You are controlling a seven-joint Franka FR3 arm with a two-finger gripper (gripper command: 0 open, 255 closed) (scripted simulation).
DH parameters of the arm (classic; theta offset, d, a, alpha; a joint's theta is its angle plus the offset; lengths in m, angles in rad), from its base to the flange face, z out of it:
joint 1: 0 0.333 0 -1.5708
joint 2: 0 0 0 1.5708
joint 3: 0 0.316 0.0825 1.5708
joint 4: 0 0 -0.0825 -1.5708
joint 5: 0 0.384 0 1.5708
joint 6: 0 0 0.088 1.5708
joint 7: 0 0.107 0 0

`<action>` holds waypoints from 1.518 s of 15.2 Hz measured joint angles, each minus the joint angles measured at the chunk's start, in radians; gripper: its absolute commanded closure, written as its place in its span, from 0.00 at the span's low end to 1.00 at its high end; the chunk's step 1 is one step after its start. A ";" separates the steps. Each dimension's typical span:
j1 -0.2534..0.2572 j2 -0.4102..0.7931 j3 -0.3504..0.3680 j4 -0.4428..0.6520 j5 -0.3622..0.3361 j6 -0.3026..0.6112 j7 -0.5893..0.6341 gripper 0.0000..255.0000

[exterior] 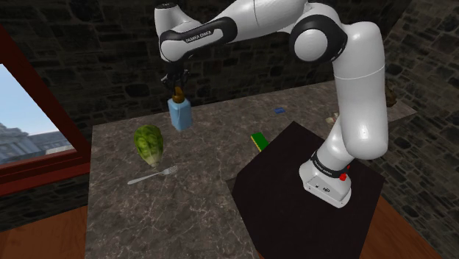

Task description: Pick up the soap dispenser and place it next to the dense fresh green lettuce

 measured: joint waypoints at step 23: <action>-0.001 0.124 0.001 -0.063 0.000 0.187 0.006 1.00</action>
